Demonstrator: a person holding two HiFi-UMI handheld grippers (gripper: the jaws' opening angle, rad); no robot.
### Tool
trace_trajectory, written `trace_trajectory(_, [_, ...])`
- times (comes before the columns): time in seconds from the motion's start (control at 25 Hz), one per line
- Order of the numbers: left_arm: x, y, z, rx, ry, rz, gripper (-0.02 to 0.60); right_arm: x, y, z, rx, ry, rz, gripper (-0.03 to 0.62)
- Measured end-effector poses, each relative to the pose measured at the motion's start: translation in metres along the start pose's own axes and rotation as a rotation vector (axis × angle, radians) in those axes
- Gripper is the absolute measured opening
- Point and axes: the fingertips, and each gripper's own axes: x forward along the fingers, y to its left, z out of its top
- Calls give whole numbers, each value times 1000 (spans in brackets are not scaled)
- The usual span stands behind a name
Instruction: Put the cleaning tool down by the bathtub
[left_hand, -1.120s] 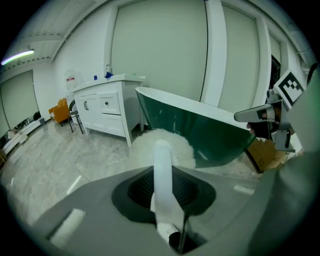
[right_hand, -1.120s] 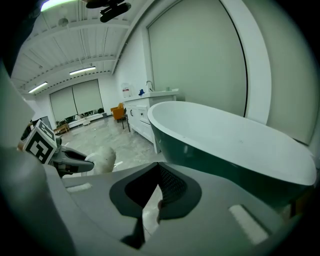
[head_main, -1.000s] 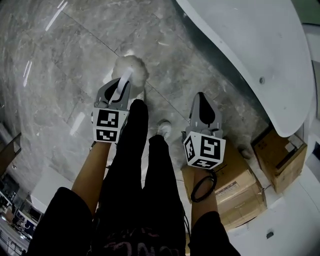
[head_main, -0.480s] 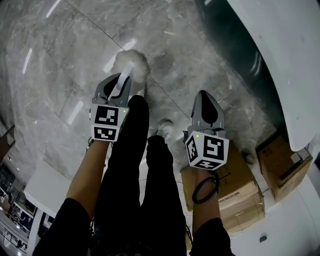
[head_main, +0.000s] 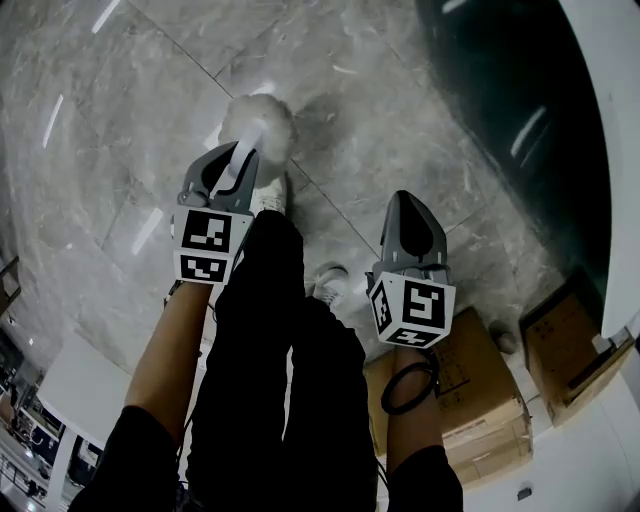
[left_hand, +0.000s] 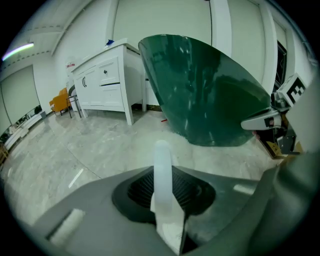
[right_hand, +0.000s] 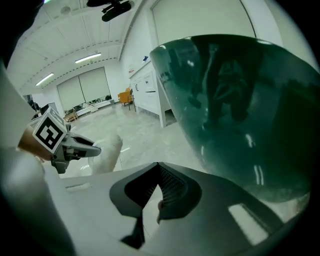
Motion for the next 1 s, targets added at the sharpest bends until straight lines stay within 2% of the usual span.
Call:
trace_trajectory(0.32, [61,14,-40,-9,-5,5,81,63,-13,-46,-2,3,-5,14])
trace_trajectory(1.0, [175,24,-114,54,-23,1,81,181,-31,-137,-2,-28,9,14])
